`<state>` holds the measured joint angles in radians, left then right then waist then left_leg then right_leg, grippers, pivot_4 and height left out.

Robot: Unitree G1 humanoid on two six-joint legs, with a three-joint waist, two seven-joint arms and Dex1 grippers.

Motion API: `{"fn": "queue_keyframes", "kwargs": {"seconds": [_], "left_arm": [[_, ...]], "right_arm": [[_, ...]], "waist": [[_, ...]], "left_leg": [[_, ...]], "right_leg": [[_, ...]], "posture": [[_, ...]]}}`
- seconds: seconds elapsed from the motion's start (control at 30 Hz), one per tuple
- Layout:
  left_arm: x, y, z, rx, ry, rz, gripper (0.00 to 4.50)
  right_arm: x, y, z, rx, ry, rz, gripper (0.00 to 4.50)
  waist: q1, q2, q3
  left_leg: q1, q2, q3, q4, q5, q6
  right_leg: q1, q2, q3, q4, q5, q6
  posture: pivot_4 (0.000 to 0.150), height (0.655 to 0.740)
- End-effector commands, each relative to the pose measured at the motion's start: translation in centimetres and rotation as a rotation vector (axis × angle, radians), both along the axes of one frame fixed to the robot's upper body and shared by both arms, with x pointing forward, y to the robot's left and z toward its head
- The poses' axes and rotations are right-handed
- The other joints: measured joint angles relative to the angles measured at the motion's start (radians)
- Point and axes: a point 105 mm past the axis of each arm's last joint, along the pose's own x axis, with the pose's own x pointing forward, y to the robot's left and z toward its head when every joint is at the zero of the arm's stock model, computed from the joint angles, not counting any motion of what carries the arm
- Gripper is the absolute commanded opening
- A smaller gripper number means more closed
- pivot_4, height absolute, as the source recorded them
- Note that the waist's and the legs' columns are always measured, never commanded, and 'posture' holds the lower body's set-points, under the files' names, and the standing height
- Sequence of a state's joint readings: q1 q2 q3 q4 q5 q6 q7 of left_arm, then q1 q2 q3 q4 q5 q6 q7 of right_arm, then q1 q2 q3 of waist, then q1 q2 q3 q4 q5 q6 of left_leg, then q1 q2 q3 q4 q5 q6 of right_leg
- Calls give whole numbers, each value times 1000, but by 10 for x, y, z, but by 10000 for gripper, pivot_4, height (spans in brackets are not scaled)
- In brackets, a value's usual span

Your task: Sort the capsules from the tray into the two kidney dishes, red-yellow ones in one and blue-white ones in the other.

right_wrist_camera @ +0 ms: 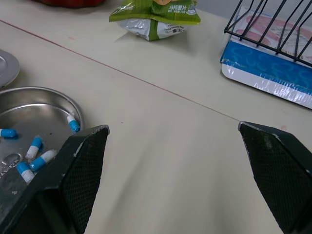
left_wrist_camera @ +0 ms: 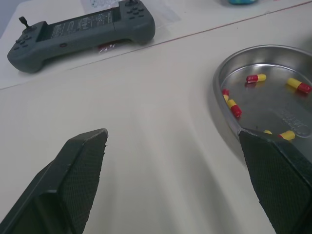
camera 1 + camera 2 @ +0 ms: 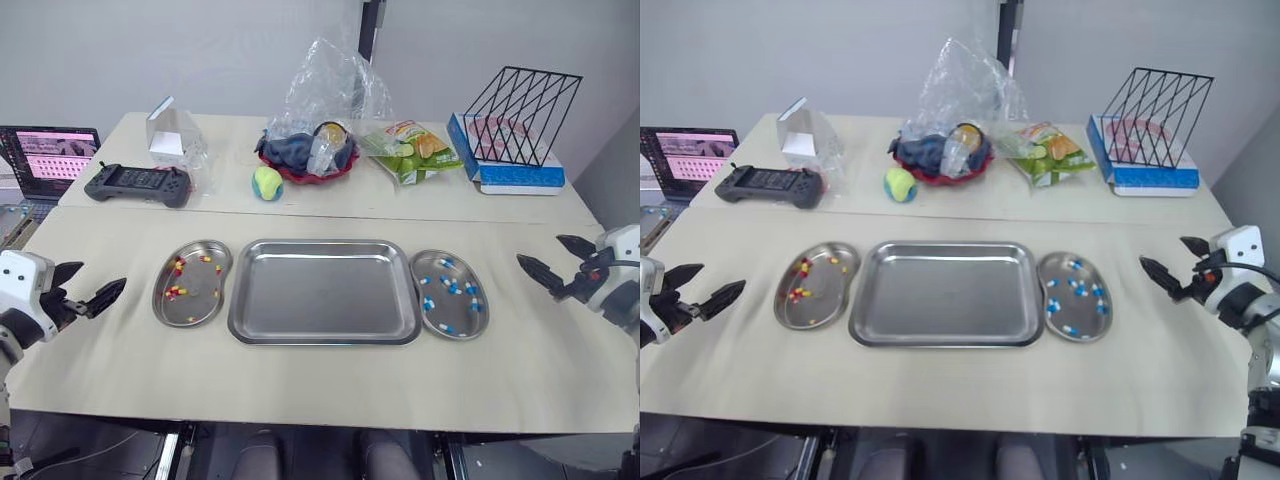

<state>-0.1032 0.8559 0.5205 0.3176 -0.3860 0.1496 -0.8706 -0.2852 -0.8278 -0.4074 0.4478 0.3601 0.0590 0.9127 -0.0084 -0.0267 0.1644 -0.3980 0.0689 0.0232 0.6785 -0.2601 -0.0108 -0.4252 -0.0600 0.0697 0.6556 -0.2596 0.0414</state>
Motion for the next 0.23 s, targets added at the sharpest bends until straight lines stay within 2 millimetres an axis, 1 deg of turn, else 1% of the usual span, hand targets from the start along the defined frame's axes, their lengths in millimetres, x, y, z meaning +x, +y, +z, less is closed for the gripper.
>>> {"fn": "queue_keyframes", "kwargs": {"seconds": [0.03,0.17,0.23], "left_arm": [[9,-13,17,37,-56,-49,45000],[18,-21,20,46,-60,-74,45000],[19,-25,15,19,-11,-105,45000]], "right_arm": [[-6,6,13,-18,-43,26,44808],[-6,5,16,-33,-49,21,44808],[-7,4,18,-34,-49,23,44808]], "waist": [[0,0,0],[-4,0,0],[-5,0,0]], "left_leg": [[0,0,0,0,0,0],[1,0,0,0,0,0],[1,0,0,0,0,0]], "right_leg": [[0,0,0,0,0,0],[0,0,0,0,0,0],[0,0,0,0,0,0]], "posture": [[1500,7160],[1500,7160],[1500,7160]]}}
